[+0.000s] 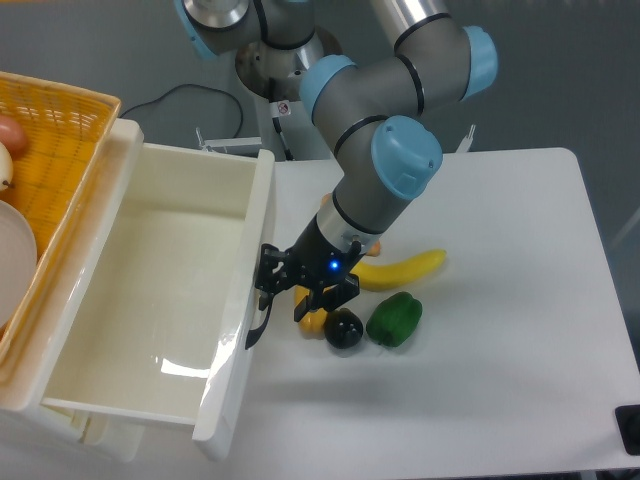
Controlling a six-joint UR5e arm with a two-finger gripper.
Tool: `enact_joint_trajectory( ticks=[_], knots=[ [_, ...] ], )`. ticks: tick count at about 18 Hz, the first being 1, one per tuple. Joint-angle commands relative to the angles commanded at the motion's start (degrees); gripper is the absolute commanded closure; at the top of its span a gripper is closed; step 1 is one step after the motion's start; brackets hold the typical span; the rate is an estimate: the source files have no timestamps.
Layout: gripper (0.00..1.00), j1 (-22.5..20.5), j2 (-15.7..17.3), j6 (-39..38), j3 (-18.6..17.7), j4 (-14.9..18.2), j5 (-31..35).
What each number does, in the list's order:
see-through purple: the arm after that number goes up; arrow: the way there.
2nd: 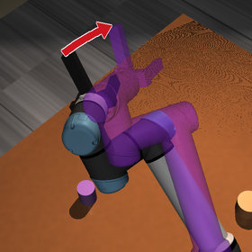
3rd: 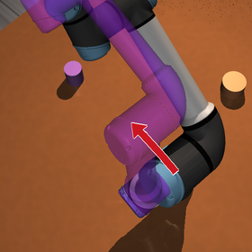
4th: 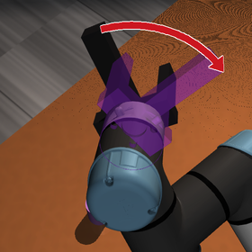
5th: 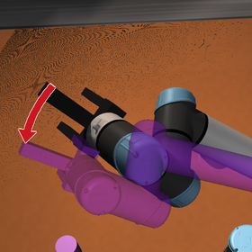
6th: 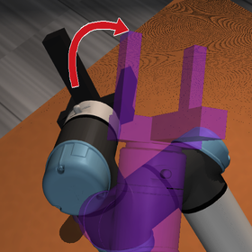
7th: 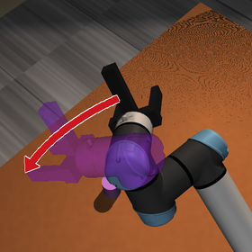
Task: Slide the top white drawer open
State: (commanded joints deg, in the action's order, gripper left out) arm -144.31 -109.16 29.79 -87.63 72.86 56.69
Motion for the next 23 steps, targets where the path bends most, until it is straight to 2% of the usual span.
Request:
enact_joint_trajectory(
  ticks=[4,6,7,9,14,16,20,23],
  knots=[
    [0.37,-1.2,0.1,0.1,0.5,-0.1,-0.1],
    [0.33,-2.2,0.1,1.4,1.2,-0.2,-0.2],
    [0.26,-2.7,0.1,2.4,1.3,-0.3,-0.2],
    [0.00,-4.2,0.1,5.8,1.5,-0.4,-0.2],
    [0.00,-8.6,-0.7,10.3,1.8,-1.4,0.6],
    [0.00,-10.2,-1.4,12.7,1.8,-3.2,4.6],
    [0.00,-12.3,-4.1,20.5,2.4,-8.1,18.7],
    [0.00,-14.6,-6.0,31.5,2.8,-7.8,27.0]
  ],
)
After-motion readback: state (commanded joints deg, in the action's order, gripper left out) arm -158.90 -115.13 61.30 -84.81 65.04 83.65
